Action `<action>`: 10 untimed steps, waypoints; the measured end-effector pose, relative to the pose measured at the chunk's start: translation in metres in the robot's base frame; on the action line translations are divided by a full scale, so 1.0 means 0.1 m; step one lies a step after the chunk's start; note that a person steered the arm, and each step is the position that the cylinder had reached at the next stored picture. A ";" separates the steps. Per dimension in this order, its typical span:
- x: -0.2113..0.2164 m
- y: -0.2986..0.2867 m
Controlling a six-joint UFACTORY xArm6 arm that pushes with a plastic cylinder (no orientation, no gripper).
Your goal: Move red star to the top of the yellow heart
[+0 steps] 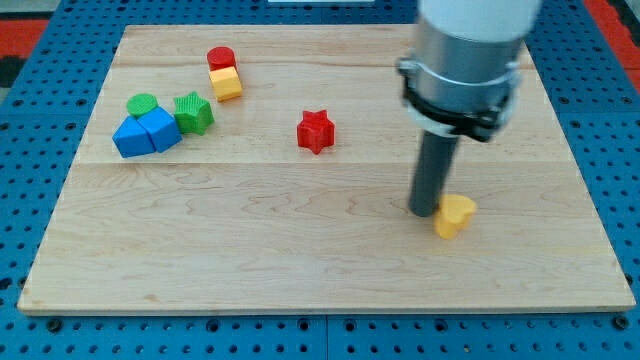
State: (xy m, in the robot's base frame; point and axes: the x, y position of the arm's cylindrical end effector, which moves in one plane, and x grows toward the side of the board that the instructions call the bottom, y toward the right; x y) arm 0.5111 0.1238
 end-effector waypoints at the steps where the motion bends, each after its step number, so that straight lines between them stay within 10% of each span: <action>1: -0.09 0.10; 4: -1.95 -1.35; 6: -1.40 -1.71; 8: -0.91 -0.11; 10: -0.56 0.16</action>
State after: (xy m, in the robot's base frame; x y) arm 0.4556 0.1400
